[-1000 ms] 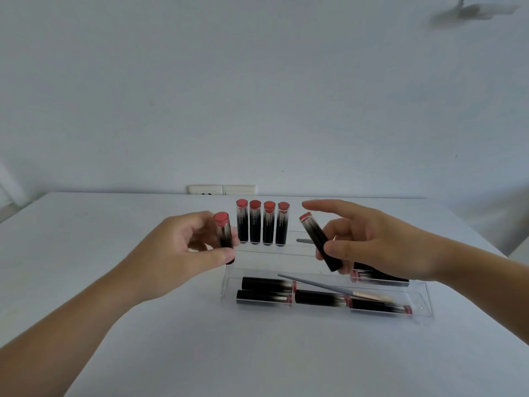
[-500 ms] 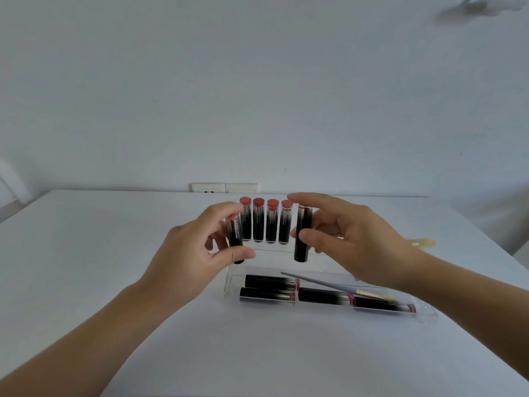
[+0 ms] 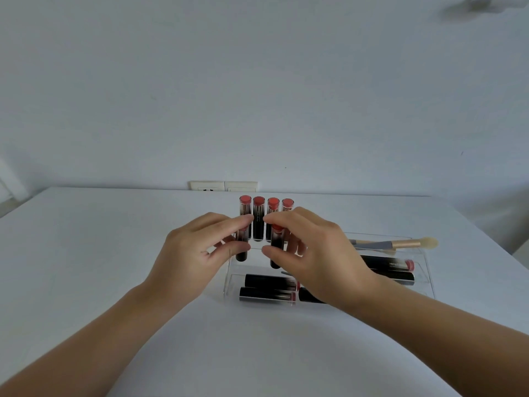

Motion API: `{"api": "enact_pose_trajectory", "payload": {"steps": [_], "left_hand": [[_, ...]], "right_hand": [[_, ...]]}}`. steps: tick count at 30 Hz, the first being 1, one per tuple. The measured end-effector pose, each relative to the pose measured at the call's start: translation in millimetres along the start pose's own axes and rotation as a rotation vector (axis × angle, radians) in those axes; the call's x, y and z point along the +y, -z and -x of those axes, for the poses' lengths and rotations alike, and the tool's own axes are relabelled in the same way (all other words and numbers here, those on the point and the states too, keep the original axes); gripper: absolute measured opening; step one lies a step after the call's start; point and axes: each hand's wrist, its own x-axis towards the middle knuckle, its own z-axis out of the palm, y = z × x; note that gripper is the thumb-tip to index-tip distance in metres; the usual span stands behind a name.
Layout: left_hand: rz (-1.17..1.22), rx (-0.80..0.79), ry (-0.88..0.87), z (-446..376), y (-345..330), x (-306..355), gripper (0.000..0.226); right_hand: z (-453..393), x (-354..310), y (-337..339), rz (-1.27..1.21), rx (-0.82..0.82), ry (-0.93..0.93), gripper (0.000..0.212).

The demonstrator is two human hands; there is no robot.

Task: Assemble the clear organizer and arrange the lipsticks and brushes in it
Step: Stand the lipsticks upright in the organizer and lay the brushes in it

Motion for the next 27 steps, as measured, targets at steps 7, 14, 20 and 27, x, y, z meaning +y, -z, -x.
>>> {"api": "enact_pose_trajectory", "payload": {"steps": [7, 14, 20, 27], "left_hand": [[-0.053, -0.050, 0.019, 3, -3, -5, 0.035], [-0.063, -0.088, 0.109, 5, -1, -5, 0.037], [-0.037, -0.076, 0.138, 7, -1, -2, 0.036], [-0.072, -0.122, 0.157, 12, 0, -5, 0.055]], "right_hand": [[-4, -3, -12, 0.019, 0.036, -0.047, 0.033], [-6, -4, -22, 0.030, 0.052, -0.084, 0.031], [-3, -4, -22, 0.087, 0.001, -0.058, 0.031], [8, -8, -13, 0.172, -0.074, -0.045, 0.046]]}}
